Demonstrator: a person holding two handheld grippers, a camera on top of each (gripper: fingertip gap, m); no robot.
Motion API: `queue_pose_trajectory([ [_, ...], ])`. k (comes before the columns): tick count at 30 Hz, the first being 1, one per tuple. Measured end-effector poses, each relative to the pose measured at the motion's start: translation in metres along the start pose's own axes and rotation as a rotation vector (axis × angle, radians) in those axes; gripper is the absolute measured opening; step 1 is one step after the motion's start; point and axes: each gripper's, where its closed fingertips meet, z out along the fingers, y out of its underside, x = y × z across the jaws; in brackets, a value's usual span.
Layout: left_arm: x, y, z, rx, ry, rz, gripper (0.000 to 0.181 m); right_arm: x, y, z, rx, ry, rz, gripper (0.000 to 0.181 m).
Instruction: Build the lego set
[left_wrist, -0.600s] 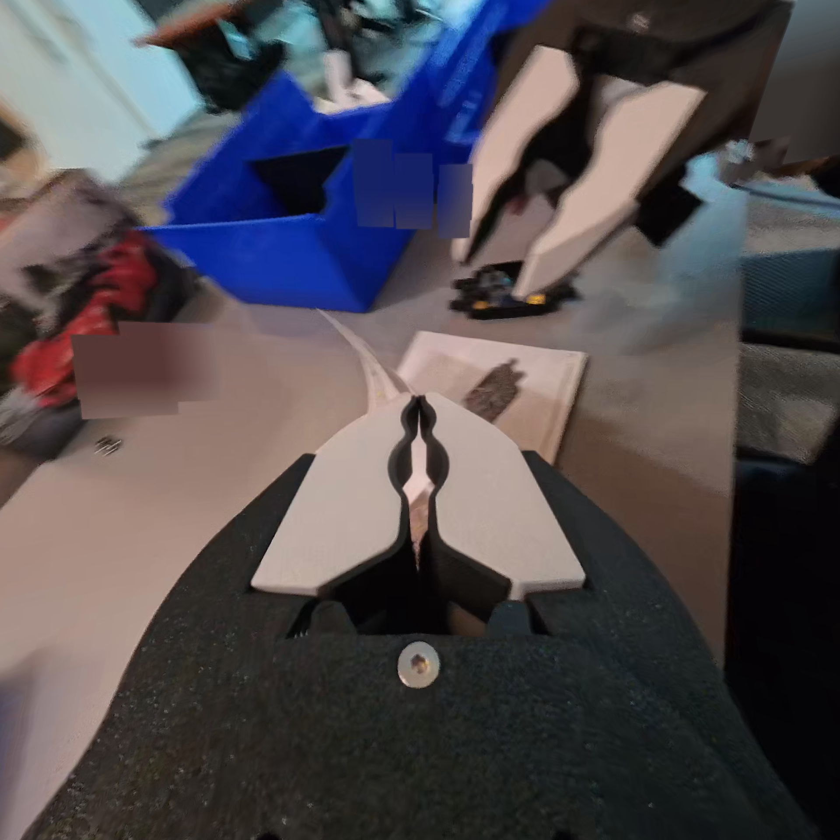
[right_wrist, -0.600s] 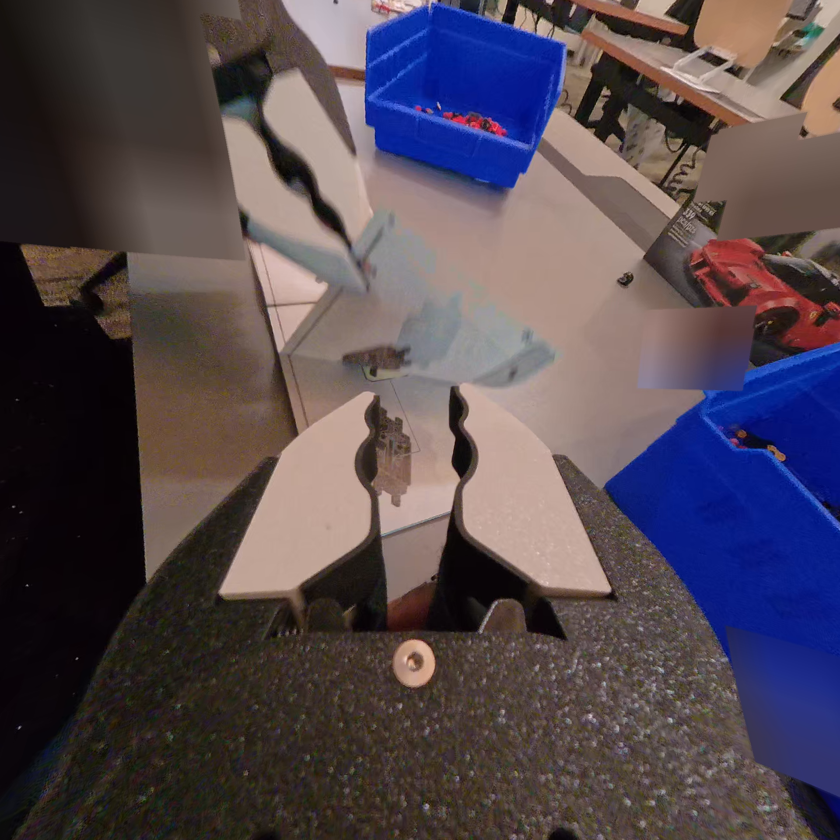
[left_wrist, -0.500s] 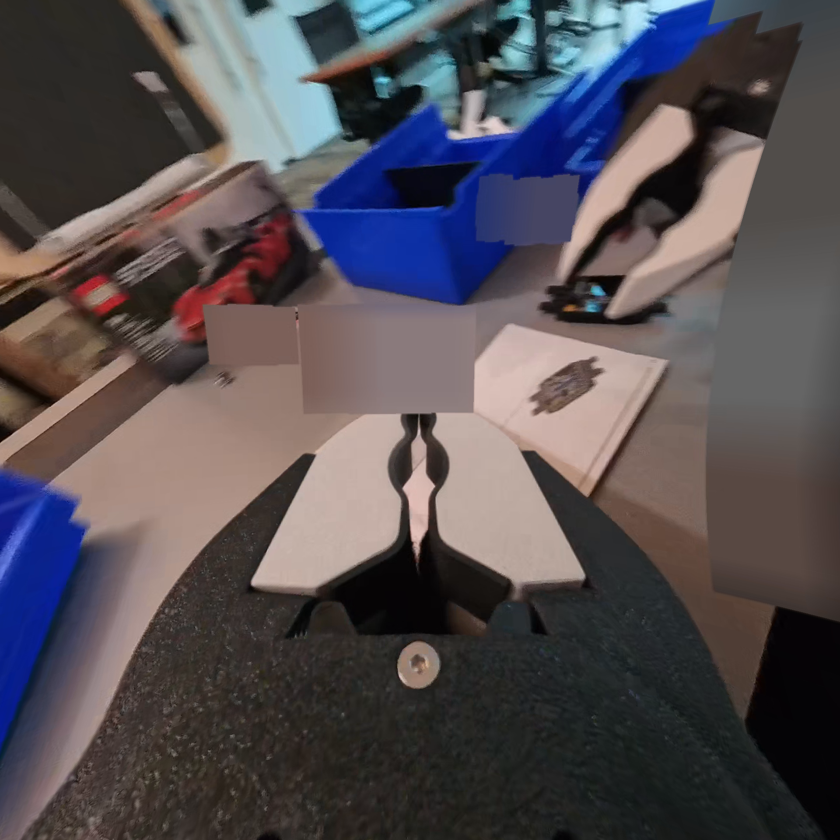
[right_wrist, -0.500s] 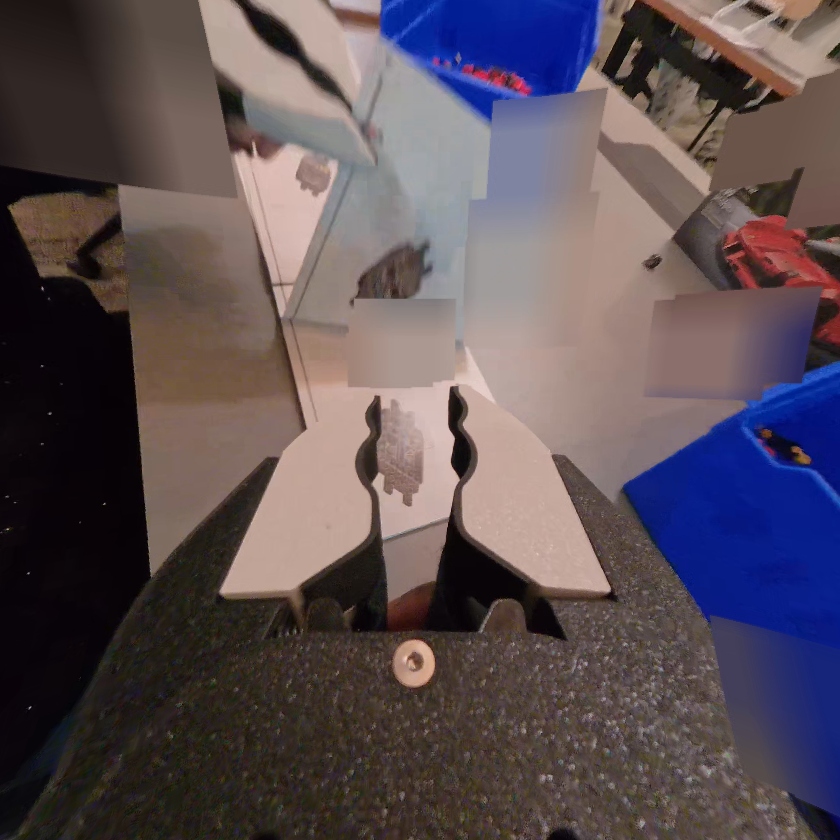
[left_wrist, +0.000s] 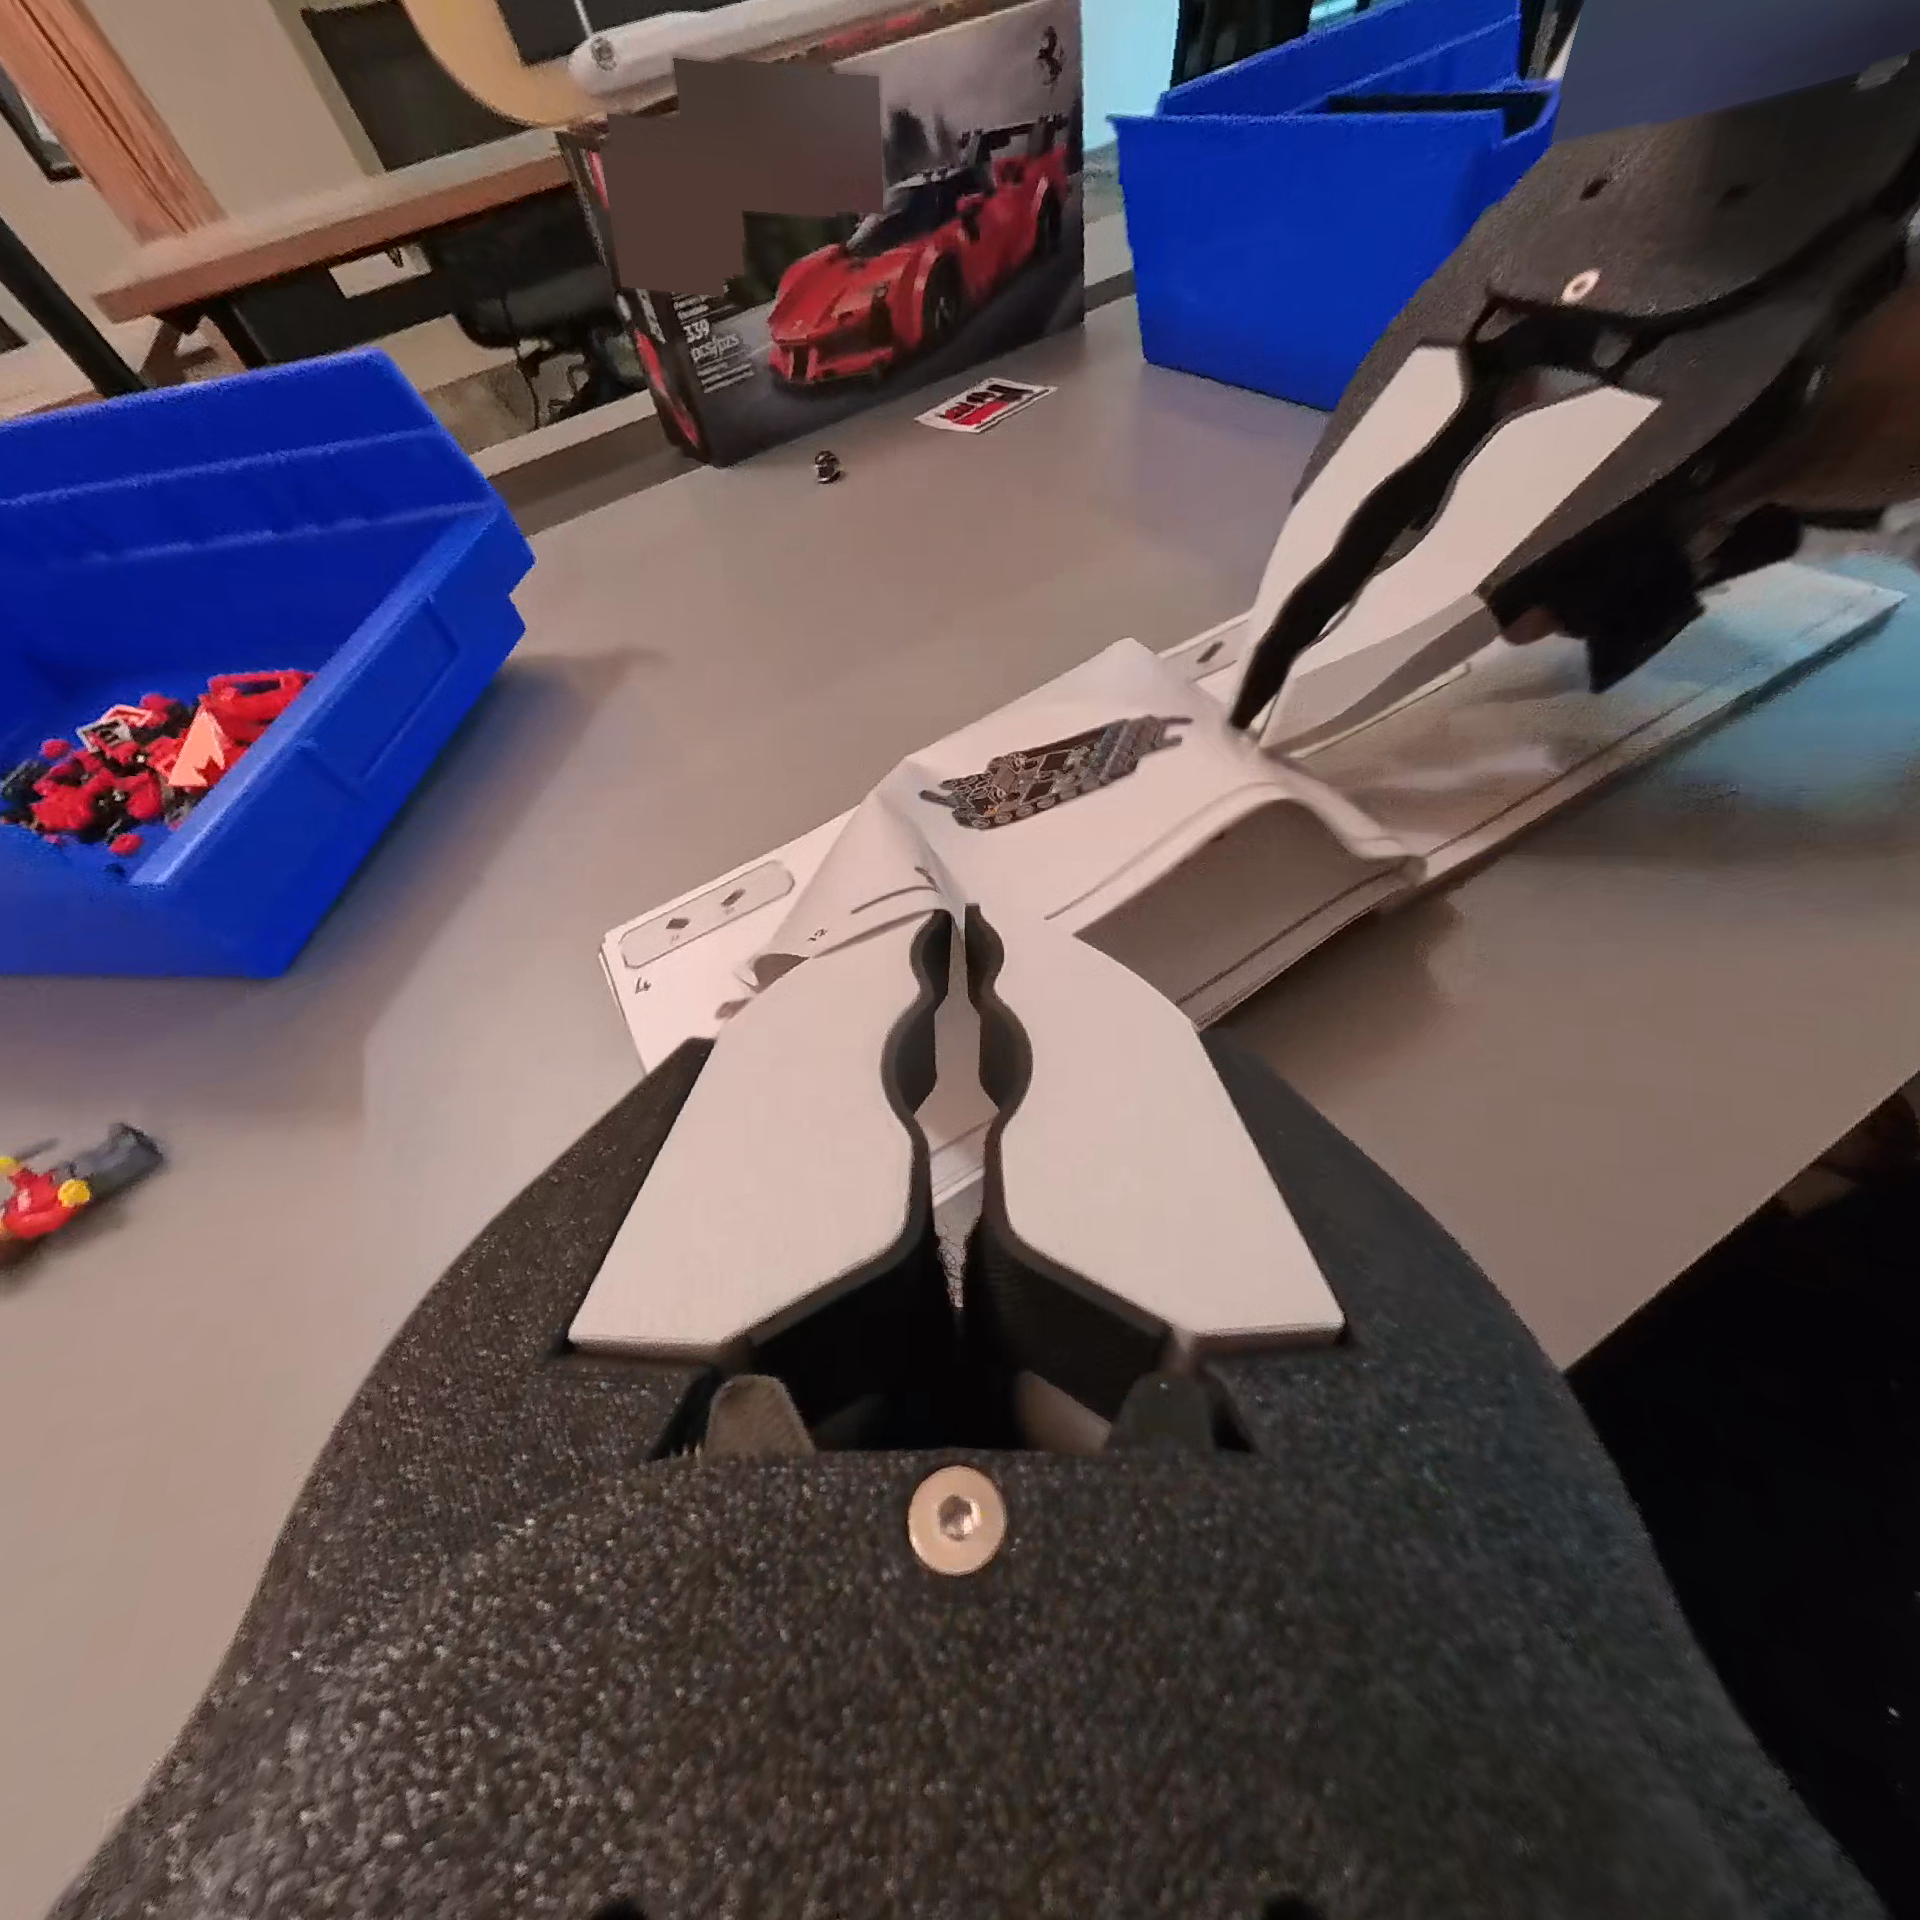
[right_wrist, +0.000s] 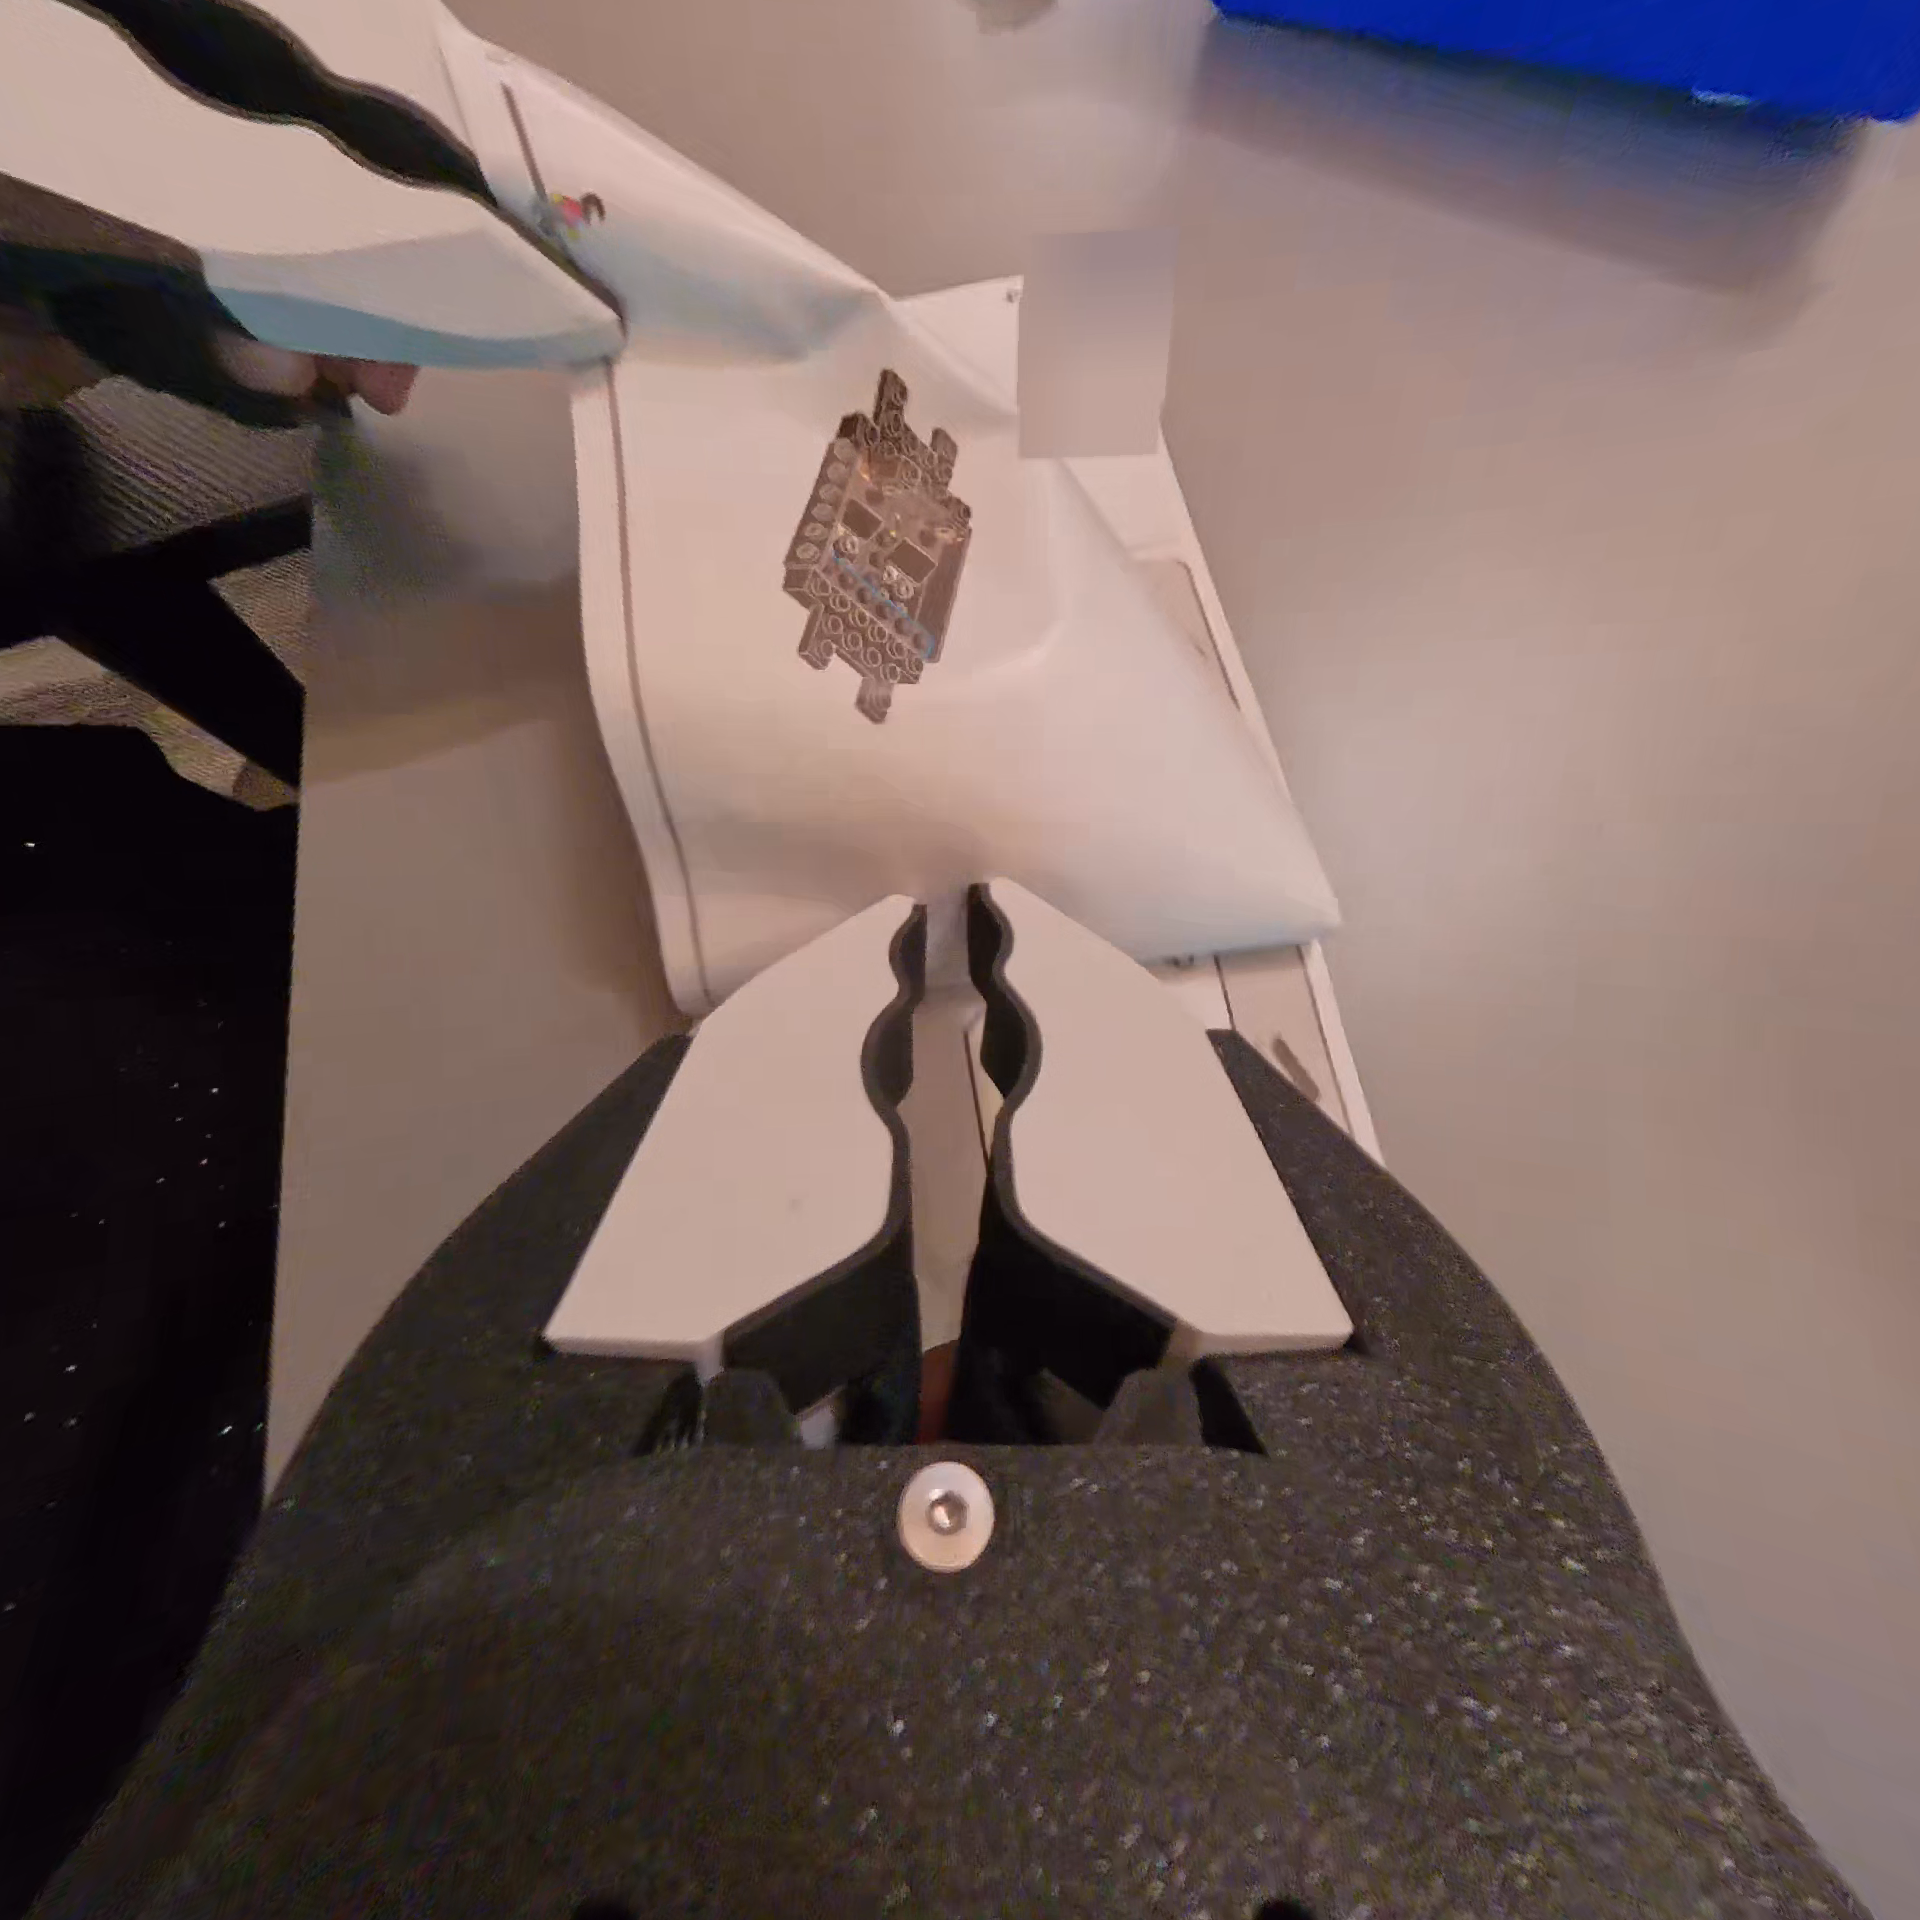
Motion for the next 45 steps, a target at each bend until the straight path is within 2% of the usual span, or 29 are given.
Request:
queue_pose_trajectory([
  [4, -0.011, 0.009, -0.009, -0.01, 0.003, -0.042, 0.004, -0.01, -0.008, 0.012, 0.088, -0.068, -0.082, 0.009],
  [7, -0.02, 0.02, -0.017, -0.05, 0.027, -0.085, 0.007, -0.01, -0.008, 0.013, 0.082, -0.073, -0.084, 0.012],
  [9, -0.03, 0.032, -0.022, -0.13, 0.024, -0.09, 0.011, -0.01, -0.002, 0.017, 0.032, -0.092, -0.054, 0.011],
  [11, -0.05, 0.038, -0.029, -0.179, -0.051, -0.068, 0.017, -0.01, 0.006, 0.024, -0.046, -0.116, -0.026, 0.01],
  [14, -0.088, 0.034, -0.043, -0.209, -0.219, -0.046, 0.032, -0.011, 0.004, 0.028, -0.054, -0.126, -0.027, 0.01],
  [16, -0.076, 0.004, -0.037, -0.108, -0.157, -0.004, 0.027, -0.011, 0.004, 0.029, -0.052, -0.128, -0.028, 0.01],
  [18, -0.028, -0.025, -0.014, -0.011, 0.049, 0.079, 0.025, -0.011, 0.003, 0.029, -0.048, -0.125, -0.032, 0.01],
  [19, -0.004, -0.028, 0.001, -0.028, 0.139, 0.147, 0.025, -0.011, 0.003, 0.029, -0.048, -0.123, -0.035, 0.01],
  [21, 0.013, -0.017, 0.038, -0.123, 0.165, 0.306, 0.023, -0.011, 0.003, 0.029, -0.046, -0.119, -0.043, 0.01],
  [23, 0.012, 0.0, 0.067, -0.224, 0.126, 0.397, 0.017, -0.012, 0.002, 0.027, -0.035, -0.123, -0.052, 0.01],
  [24, 0.009, 0.016, 0.074, -0.332, 0.134, 0.423, 0.013, -0.011, 0.0, 0.025, -0.015, -0.117, -0.05, 0.012],
  [25, 0.005, 0.032, 0.076, -0.435, 0.135, 0.442, 0.01, -0.006, -0.004, 0.022, 0.022, -0.085, -0.028, 0.015],
  [28, 0.001, 0.04, 0.067, -0.446, 0.127, 0.439, 0.003, 0.02, -0.014, 0.007, 0.148, 0.012, 0.136, 0.01],
  [30, -0.008, 0.045, 0.058, -0.465, 0.096, 0.408, 0.003, 0.026, -0.008, 0.005, 0.134, -0.012, 0.221, 0.01],
  [32, -0.013, 0.048, 0.052, -0.467, 0.085, 0.389, 0.003, 0.02, -0.005, 0.009, 0.099, -0.077, 0.229, 0.009],
  [35, -0.016, 0.05, 0.048, -0.466, 0.074, 0.38, 0.003, 0.021, 0.001, 0.016, 0.034, -0.062, 0.23, 0.005],
  [38, -0.018, 0.051, 0.047, -0.477, 0.069, 0.375, 0.003, 0.05, -0.009, 0.003, 0.173, 0.073, 0.356, 0.002],
  [39, -0.017, 0.051, 0.046, -0.481, 0.074, 0.37, 0.003, 0.056, -0.007, 0.001, 0.178, 0.094, 0.395, 0.0],
  [42, -0.017, 0.051, 0.045, -0.499, 0.082, 0.379, 0.005, 0.042, 0.004, 0.015, 0.041, 0.049, 0.311, 0.0],
  [45, -0.025, 0.043, 0.046, -0.524, 0.036, 0.444, 0.014, 0.039, 0.001, 0.021, 0.022, 0.084, 0.236, 0.0],
])
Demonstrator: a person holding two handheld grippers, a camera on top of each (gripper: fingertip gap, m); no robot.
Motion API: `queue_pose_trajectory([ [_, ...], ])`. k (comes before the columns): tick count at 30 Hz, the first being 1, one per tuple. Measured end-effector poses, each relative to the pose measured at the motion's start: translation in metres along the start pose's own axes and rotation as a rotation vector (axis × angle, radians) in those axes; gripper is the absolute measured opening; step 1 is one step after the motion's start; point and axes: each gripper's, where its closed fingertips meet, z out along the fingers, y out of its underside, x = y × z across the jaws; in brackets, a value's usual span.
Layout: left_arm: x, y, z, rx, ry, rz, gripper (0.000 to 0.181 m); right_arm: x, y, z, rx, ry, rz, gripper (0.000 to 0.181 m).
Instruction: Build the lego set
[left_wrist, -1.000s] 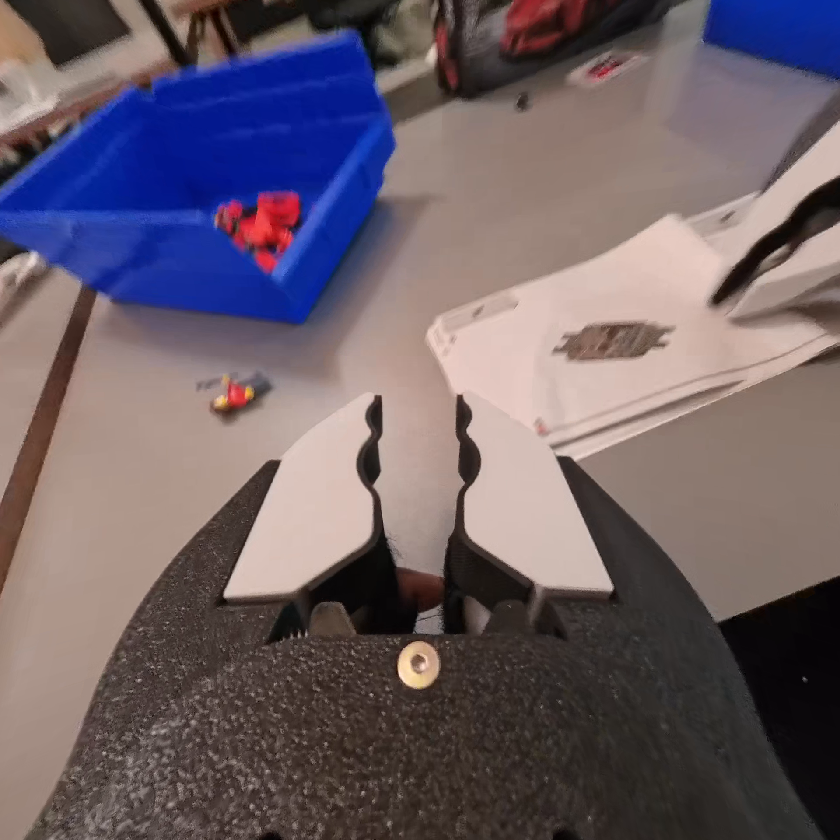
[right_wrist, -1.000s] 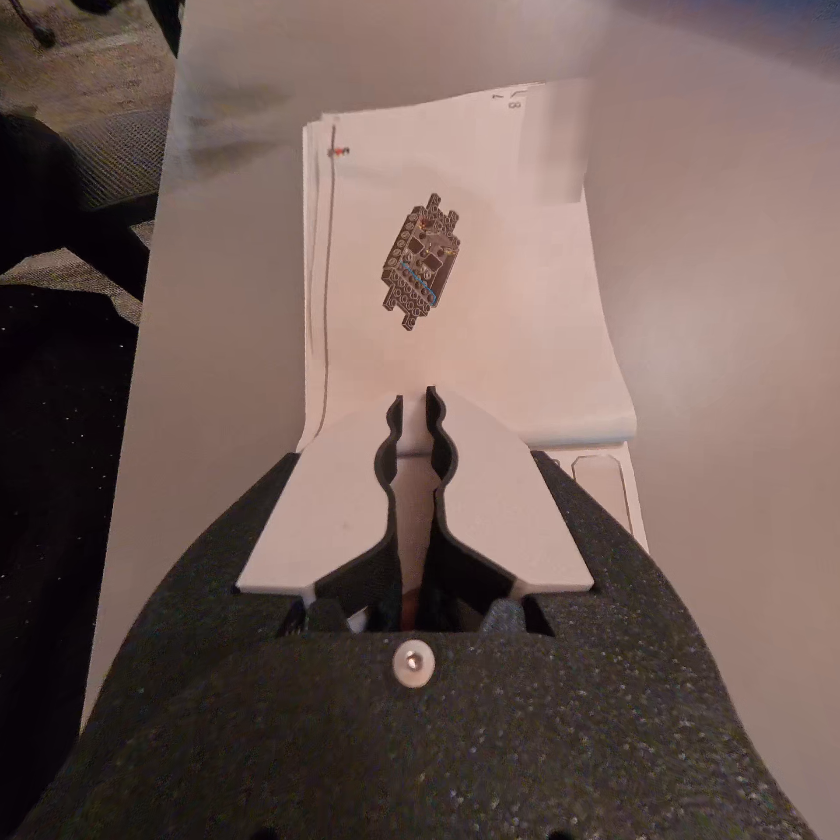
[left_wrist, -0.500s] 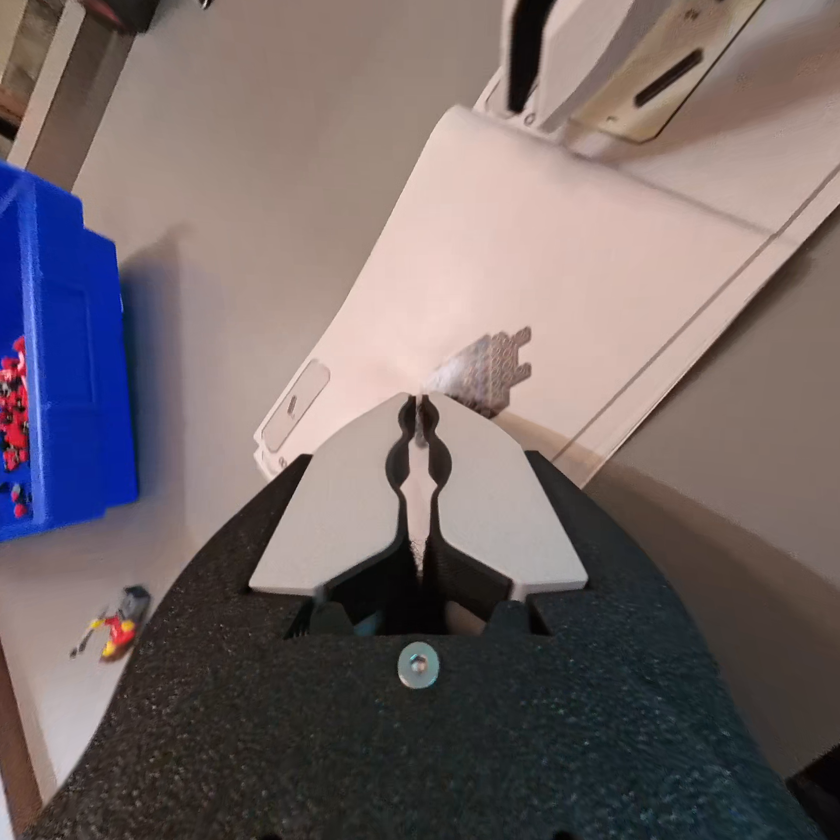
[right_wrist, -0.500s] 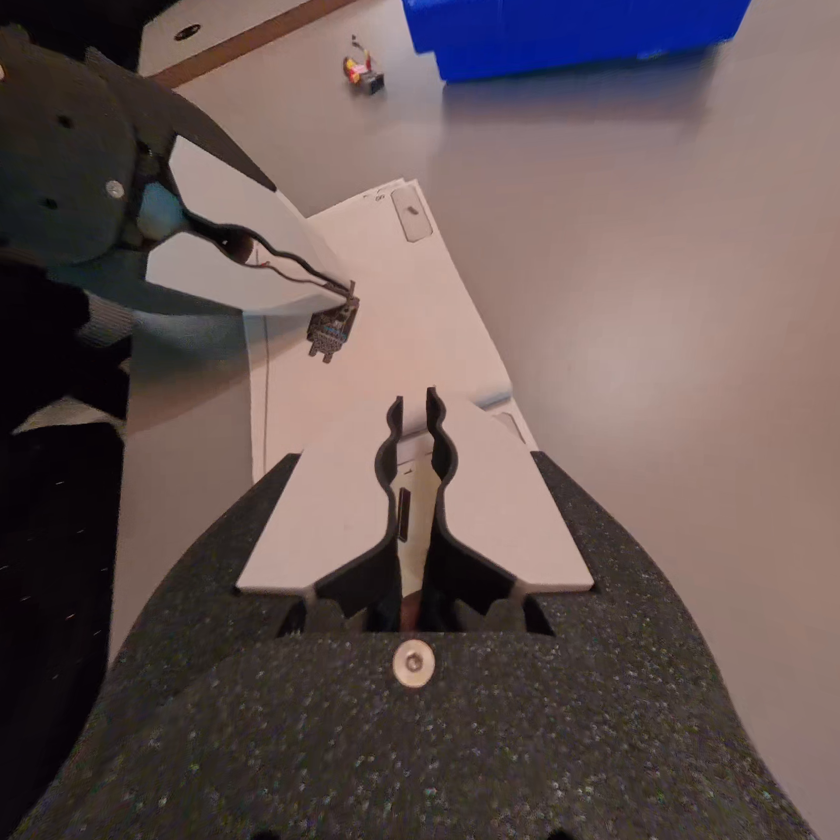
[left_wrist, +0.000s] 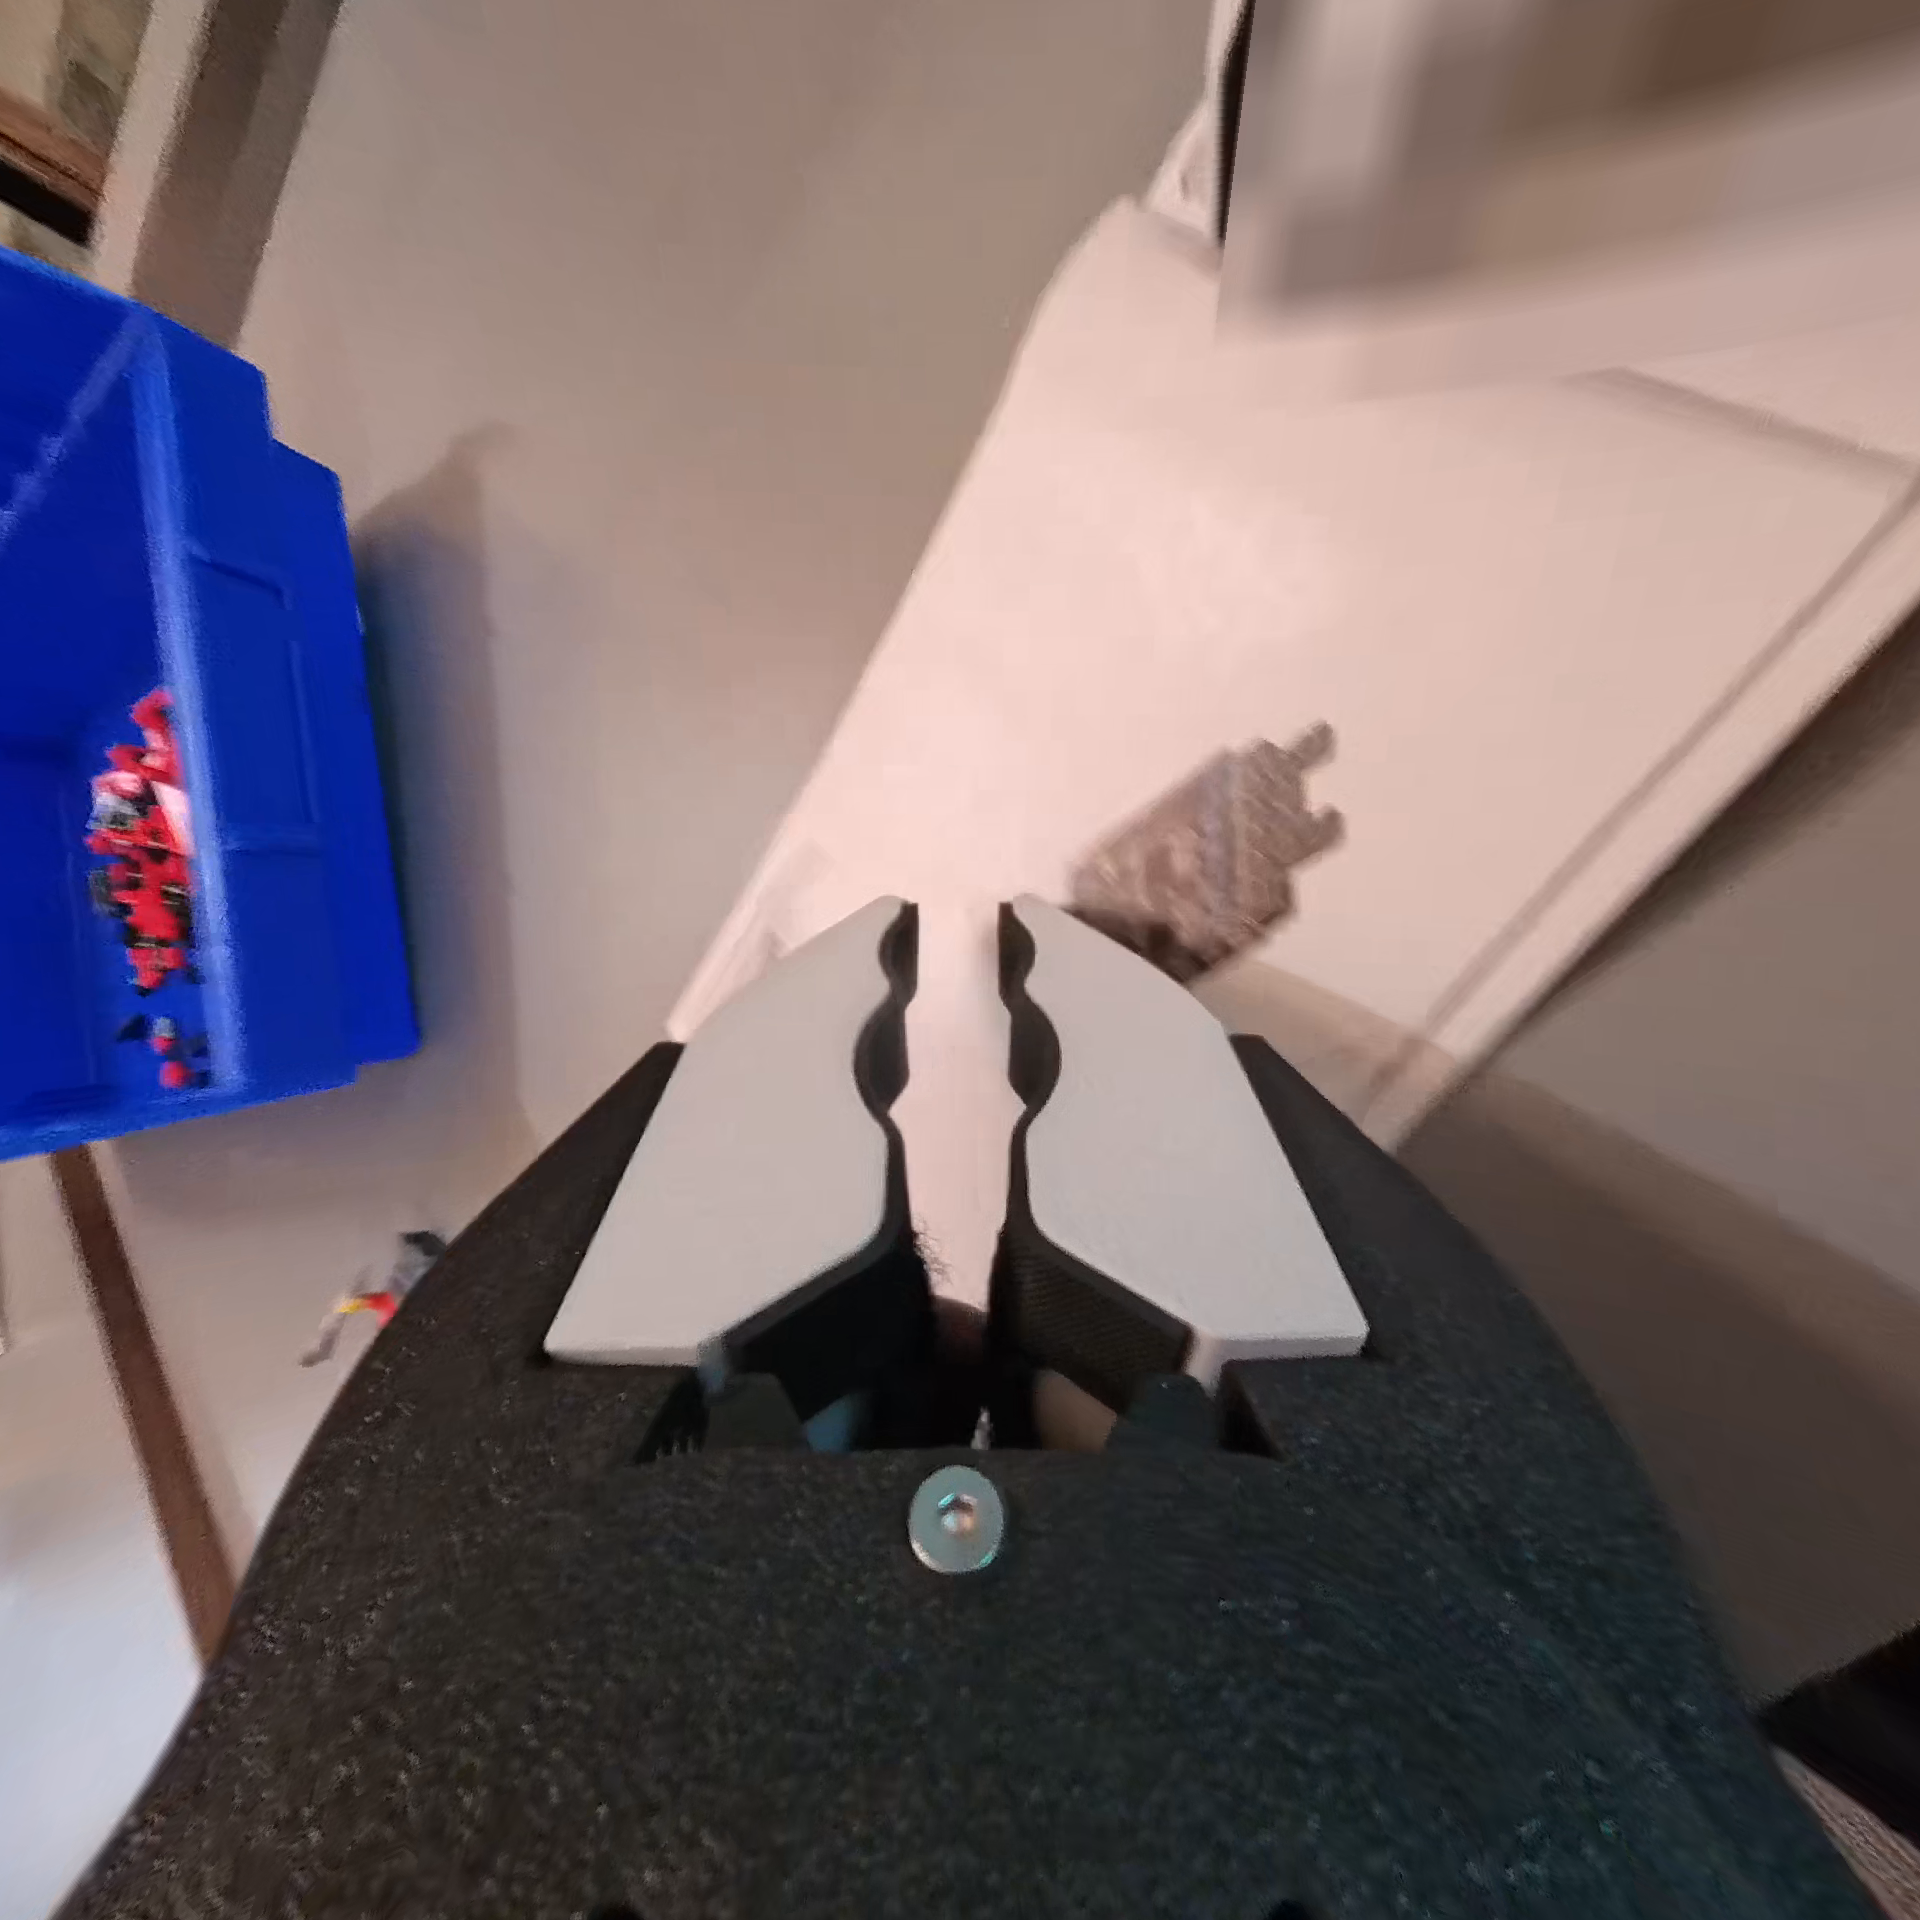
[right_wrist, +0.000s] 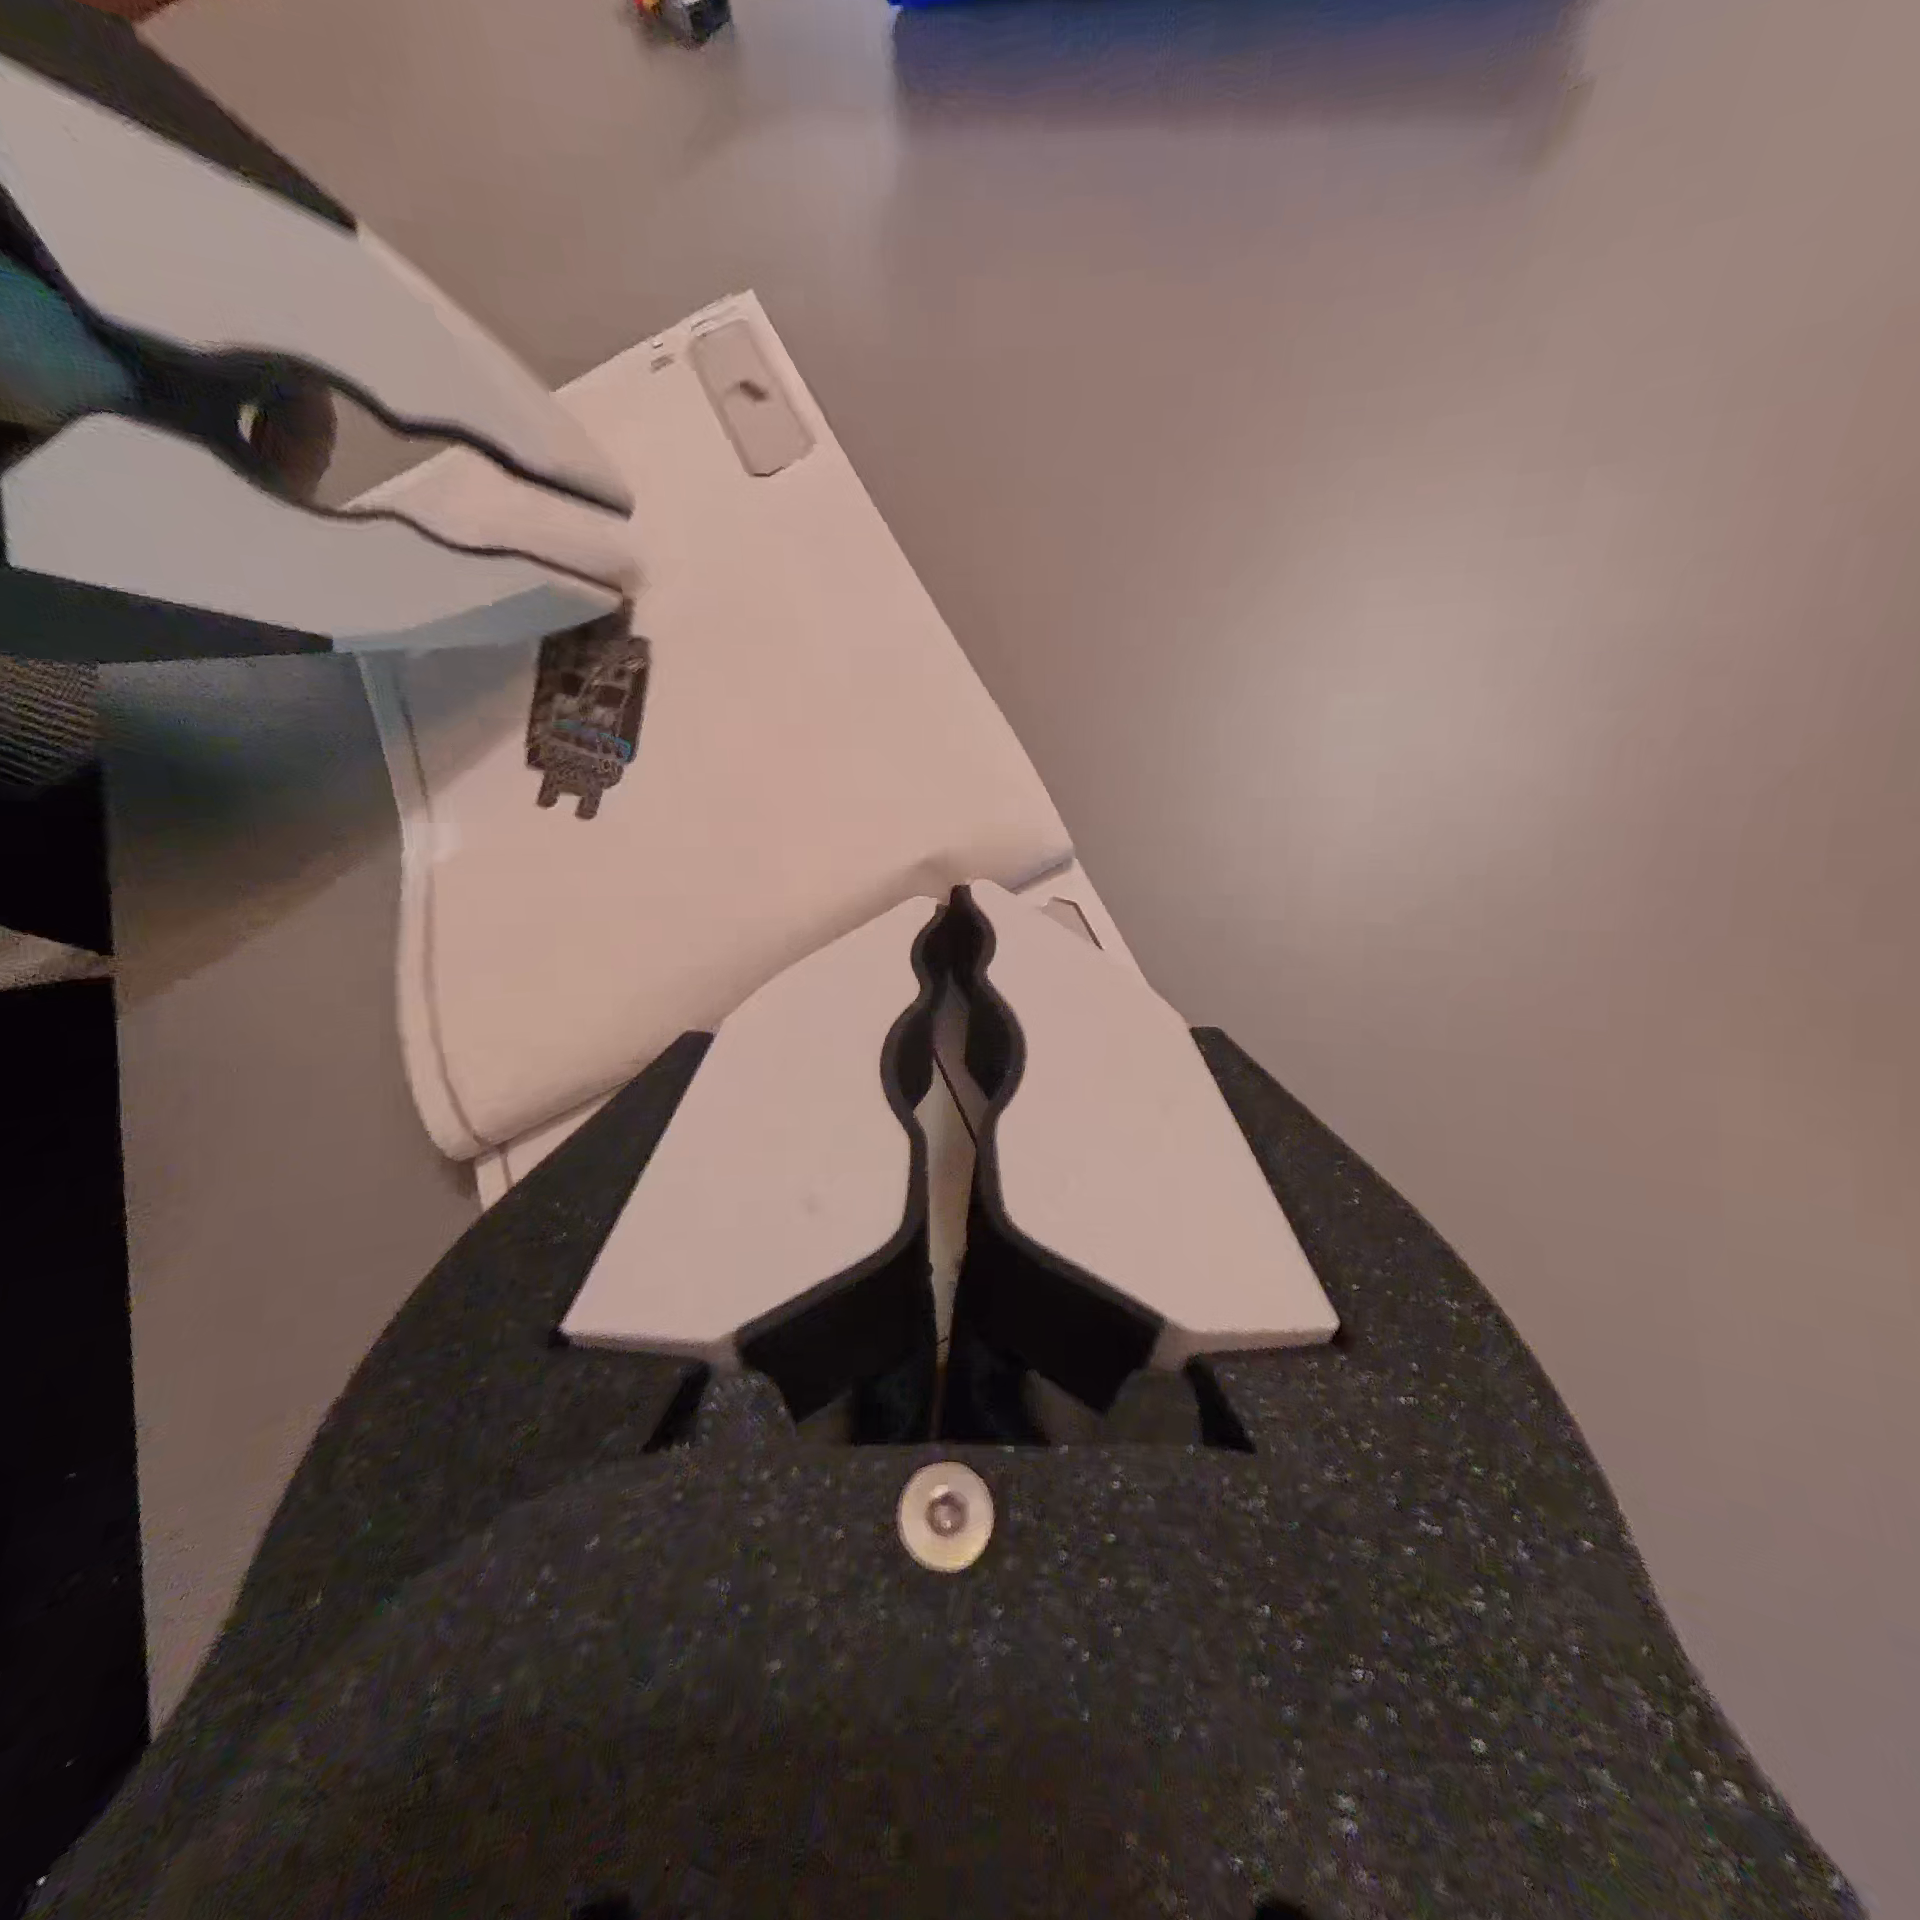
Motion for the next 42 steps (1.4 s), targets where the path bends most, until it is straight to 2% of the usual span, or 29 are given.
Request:
queue_pose_trajectory([
  [2, -0.006, -0.023, -0.005, 0.075, -0.03, 0.0, 0.014, -0.001, 0.0, 0.001, 0.0, 0.009, -0.013, 0.0],
  [4, 0.002, -0.055, -0.008, 0.189, 0.008, 0.001, 0.014, 0.0, 0.0, 0.001, 0.0, 0.01, -0.012, 0.001],
  [6, 0.032, -0.088, -0.007, 0.329, 0.16, 0.02, 0.013, -0.001, 0.0, 0.001, -0.002, 0.007, -0.017, 0.0],
  [8, 0.052, -0.101, 0.003, 0.351, 0.275, 0.014, 0.009, -0.001, 0.0, 0.001, -0.003, 0.011, -0.02, 0.0],
  [11, 0.061, -0.08, 0.021, 0.229, 0.334, 0.088, 0.003, -0.001, 0.001, 0.001, -0.005, 0.007, -0.013, 0.0],
  [18, 0.056, -0.059, 0.018, 0.303, 0.526, -0.083, 0.0, -0.002, 0.0, 0.0, 0.001, -0.044, 0.033, 0.0],
  [21, 0.056, -0.058, 0.018, 0.302, 0.543, -0.089, 0.0, -0.023, -0.009, -0.012, 0.088, -0.249, 0.051, 0.0],
  [23, 0.056, -0.058, 0.018, 0.306, 0.529, -0.077, 0.0, -0.047, 0.005, -0.017, 0.0, -0.418, 0.091, 0.0],
  [24, 0.056, -0.058, 0.018, 0.309, 0.518, -0.066, 0.0, -0.054, 0.014, -0.016, -0.062, -0.449, 0.095, 0.0],
  [29, 0.056, -0.058, 0.017, 0.321, 0.484, -0.033, 0.0, -0.057, 0.018, -0.004, -0.14, -0.418, 0.091, 0.0],
  [42, 0.054, -0.057, 0.018, 0.324, 0.464, -0.022, 0.0, 0.003, -0.009, 0.013, -0.042, -0.23, 0.288, 0.0],
])
